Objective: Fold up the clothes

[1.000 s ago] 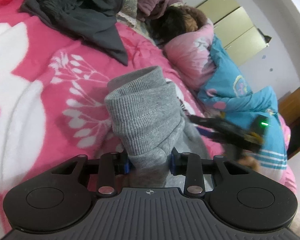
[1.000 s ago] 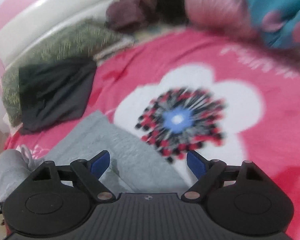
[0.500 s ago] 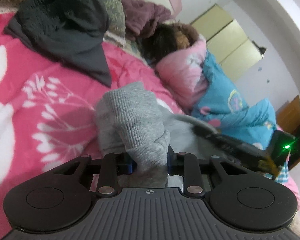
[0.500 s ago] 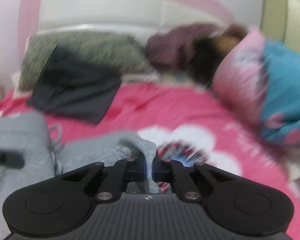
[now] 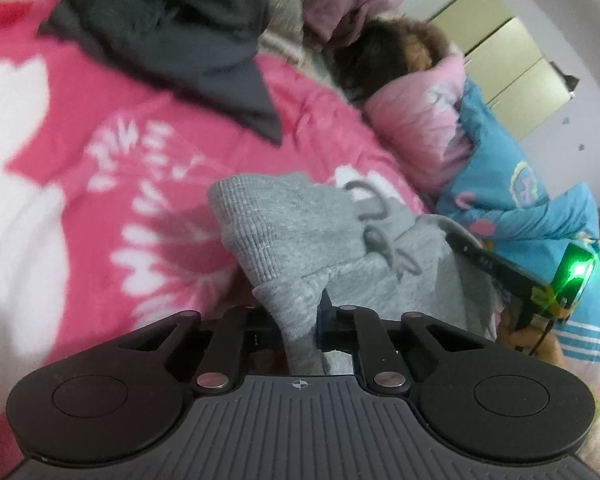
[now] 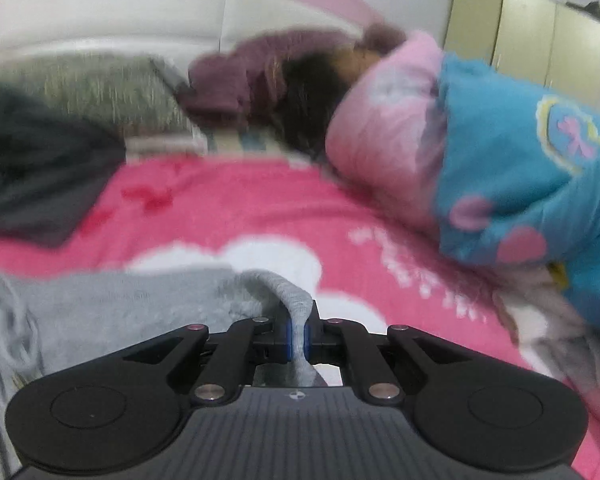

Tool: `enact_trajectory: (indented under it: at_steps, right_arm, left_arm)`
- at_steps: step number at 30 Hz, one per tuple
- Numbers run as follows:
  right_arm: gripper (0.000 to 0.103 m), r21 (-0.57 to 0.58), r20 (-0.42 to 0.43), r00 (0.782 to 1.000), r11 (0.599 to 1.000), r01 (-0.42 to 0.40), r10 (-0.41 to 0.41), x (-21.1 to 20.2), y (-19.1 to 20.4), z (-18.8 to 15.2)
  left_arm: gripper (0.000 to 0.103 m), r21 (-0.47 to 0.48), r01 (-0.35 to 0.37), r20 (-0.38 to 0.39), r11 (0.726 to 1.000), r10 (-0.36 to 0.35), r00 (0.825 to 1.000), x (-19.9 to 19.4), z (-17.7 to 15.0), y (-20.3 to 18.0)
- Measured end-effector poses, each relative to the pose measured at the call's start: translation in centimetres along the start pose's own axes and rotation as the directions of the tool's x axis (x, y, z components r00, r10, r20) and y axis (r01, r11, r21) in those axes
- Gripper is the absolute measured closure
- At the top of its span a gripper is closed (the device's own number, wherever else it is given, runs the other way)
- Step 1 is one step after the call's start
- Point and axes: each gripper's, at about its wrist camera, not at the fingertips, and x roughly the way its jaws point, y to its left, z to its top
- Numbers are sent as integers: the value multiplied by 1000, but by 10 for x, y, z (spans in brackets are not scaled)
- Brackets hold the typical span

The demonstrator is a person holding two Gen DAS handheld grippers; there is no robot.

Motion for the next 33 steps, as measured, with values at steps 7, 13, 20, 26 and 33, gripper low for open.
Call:
enact_trajectory:
  at_steps: [7, 13, 20, 26, 33]
  right_arm:
    - [97, -7, 72, 997, 1000, 8, -8, 18, -3, 13]
    - [94, -129, -59, 997, 990, 49, -57, 74, 30, -30]
    - [68, -3, -37, 999, 1000, 30, -30, 28, 9, 8]
    - [52, 118, -93, 956, 956, -268, 279, 4, 37, 30]
    - [46, 397, -421, 852, 907, -136, 312, 77, 69, 58]
  left_arm:
    - [93, 57, -73, -30, 996, 75, 997, 0, 0, 5]
    - [91, 50, -91, -71, 995, 95, 993, 9, 1, 12]
    - [90, 31, -94, -65, 995, 96, 993, 5, 1, 11]
    - [90, 19, -92, -66, 996, 93, 994, 3, 2, 12]
    - [90, 2, -91, -73, 996, 91, 993, 5, 2, 13]
